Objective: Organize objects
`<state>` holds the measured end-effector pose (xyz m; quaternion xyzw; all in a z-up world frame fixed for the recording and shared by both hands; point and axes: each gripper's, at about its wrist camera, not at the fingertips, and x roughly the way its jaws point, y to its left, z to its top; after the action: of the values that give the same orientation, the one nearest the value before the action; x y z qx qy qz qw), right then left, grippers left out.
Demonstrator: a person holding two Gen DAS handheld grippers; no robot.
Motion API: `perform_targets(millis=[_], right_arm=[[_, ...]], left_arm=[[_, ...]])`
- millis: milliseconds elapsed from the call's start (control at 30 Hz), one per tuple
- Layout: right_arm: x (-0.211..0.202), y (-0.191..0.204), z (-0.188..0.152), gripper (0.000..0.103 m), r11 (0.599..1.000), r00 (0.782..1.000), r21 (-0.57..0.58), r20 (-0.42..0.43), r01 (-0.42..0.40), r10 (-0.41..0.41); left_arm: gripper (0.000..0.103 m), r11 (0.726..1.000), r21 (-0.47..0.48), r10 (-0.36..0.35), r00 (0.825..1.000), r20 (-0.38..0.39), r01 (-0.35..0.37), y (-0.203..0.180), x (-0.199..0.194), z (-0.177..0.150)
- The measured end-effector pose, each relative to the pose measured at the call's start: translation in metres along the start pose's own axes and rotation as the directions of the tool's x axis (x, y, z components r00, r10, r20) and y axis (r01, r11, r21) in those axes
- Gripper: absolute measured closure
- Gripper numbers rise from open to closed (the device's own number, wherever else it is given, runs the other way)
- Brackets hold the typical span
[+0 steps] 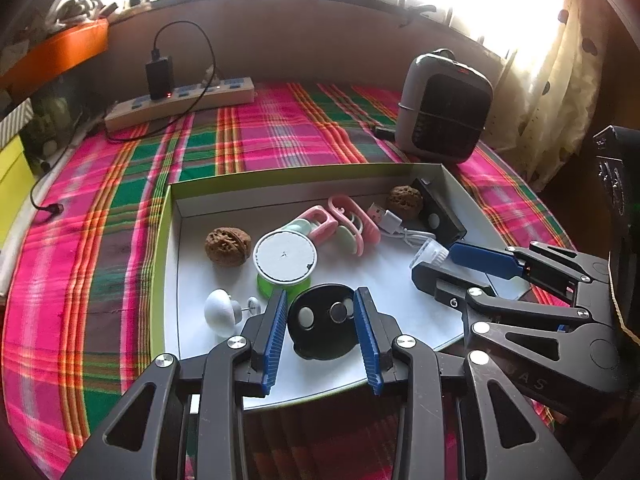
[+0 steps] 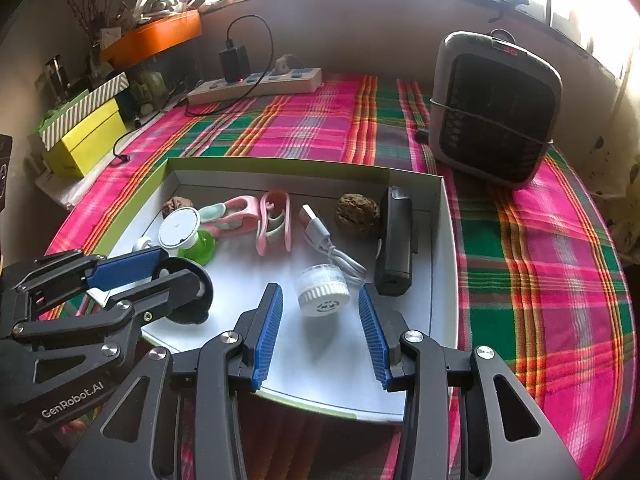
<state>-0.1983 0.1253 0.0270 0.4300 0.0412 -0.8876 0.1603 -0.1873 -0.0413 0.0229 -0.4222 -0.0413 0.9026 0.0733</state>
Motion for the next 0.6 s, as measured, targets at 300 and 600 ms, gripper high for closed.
perform_targets(millis=[300, 600], right_arm=[[-0.007, 0.0, -0.003, 0.062, 1.0, 1.0, 0.01, 0.013, 0.002, -0.002], [-0.023, 0.004, -0.009, 0.062, 1.0, 0.999, 0.021, 0.05, 0.001, -0.003]], left_arm=[[0.071, 1.0, -0.008, 0.006, 1.0, 0.014, -0.006, -0.002, -0.008, -0.004], [0.071, 0.999, -0.024, 0.044, 0.997, 0.067, -0.042, -0.004, -0.027, -0.01]])
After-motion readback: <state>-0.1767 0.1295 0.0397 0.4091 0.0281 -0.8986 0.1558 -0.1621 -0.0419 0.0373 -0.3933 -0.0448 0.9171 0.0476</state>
